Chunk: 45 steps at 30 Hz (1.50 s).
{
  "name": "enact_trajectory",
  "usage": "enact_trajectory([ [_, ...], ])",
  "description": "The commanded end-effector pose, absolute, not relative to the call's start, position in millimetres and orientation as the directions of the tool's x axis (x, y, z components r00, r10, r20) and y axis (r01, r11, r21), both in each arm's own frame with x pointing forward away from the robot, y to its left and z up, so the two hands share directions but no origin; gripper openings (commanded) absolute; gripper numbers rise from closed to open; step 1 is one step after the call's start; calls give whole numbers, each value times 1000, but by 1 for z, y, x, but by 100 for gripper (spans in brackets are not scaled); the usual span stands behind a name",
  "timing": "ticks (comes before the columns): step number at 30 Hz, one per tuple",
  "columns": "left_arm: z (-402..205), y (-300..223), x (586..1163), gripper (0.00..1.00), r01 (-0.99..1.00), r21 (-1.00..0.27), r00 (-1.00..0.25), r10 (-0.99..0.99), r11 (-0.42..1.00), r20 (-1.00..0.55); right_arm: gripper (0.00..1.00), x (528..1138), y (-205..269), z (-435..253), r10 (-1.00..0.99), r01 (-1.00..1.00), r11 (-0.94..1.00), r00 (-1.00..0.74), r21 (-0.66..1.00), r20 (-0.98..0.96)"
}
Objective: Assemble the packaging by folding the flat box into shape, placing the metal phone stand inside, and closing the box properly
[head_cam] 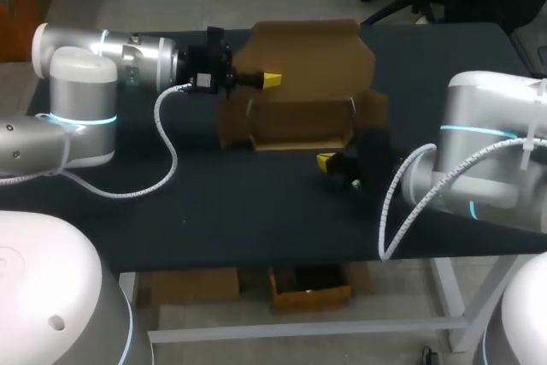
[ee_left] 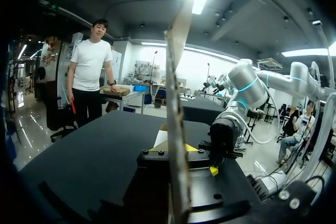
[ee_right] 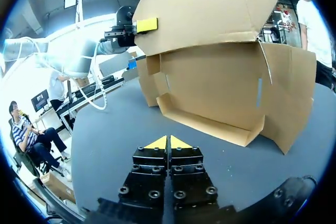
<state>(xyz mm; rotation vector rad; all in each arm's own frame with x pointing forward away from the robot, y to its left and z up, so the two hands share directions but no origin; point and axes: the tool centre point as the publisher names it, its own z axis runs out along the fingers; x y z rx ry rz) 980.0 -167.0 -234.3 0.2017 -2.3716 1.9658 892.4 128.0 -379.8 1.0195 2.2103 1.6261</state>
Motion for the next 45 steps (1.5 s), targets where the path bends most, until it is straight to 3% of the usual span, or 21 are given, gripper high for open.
enact_trajectory([
  [1,-239,-166,981,0,-135,-974,-990,-63,183,126,0,871,99,-366,627,385,148,-749,911,214],
  [23,-239,-166,981,0,-135,-974,-990,-63,183,126,0,854,31,-340,625,321,305,-778,897,66],
  [25,-239,-166,981,0,-135,-974,-990,-63,183,126,6,855,23,-340,624,319,310,-779,896,62],
  [31,-239,-166,981,0,-135,-974,-990,-63,183,126,5,858,6,-341,618,309,328,-785,893,44],
  [39,-239,-166,981,0,-135,-974,-990,-63,183,126,21,864,-14,-340,612,292,362,-791,885,11],
  [45,-239,-166,981,0,-135,-974,-990,-63,183,126,41,868,-25,-342,609,291,402,-793,868,-16],
])
